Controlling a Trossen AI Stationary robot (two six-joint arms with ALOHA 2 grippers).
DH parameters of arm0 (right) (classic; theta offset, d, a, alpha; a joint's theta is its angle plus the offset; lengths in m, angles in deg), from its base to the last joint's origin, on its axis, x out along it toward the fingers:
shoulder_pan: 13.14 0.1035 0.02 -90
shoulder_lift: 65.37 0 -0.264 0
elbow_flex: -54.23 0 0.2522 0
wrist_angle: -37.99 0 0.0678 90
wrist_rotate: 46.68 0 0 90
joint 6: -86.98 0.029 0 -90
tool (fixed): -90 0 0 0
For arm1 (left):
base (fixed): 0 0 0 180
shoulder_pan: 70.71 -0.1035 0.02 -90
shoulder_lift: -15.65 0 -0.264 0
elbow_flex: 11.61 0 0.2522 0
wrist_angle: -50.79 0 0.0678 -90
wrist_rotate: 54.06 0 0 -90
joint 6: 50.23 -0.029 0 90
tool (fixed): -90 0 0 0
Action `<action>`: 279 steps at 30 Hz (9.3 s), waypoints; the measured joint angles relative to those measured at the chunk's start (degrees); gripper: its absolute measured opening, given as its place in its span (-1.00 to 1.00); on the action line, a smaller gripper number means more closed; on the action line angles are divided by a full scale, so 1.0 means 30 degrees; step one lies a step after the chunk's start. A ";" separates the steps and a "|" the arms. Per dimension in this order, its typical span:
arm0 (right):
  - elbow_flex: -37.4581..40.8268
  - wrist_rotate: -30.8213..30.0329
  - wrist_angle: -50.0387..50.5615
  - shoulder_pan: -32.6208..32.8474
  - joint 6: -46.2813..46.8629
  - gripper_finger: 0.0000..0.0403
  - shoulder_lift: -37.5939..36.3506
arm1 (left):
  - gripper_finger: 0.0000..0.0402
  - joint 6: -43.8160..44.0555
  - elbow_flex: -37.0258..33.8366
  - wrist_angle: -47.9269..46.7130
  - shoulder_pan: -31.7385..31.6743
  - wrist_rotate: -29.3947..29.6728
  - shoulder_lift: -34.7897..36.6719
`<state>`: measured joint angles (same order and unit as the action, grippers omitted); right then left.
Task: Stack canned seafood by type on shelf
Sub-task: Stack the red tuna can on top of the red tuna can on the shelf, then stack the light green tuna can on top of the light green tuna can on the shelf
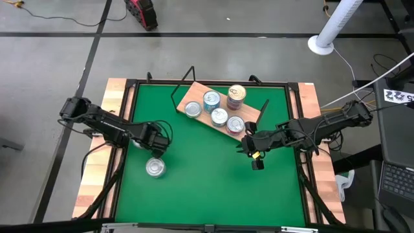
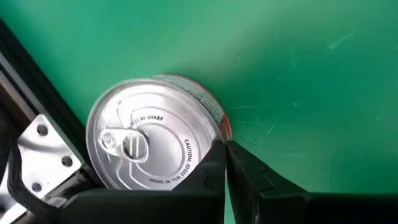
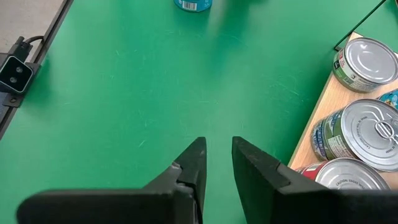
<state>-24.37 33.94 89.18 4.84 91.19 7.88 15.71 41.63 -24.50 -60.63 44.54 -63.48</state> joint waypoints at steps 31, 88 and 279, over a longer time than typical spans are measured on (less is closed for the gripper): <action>-0.0015 0.0000 -0.0124 0.0006 0.0000 -0.61 -0.0007 | -1.00 -0.7135 0.0964 1.8761 -0.0889 0.0092 -0.2508; -0.0008 -0.7086 -1.3568 -0.0161 -1.7062 0.28 1.2694 | -1.00 -0.7470 0.1030 2.2343 -0.0896 -0.0433 -0.3767; -1.4360 0.0279 1.0915 -0.2855 0.1374 0.20 1.3255 | -0.74 -0.4980 0.3019 0.7326 0.9793 0.1260 0.3993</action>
<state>-67.45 34.77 121.92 -3.72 95.31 47.65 0.77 50.69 -2.52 -31.25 48.32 -51.50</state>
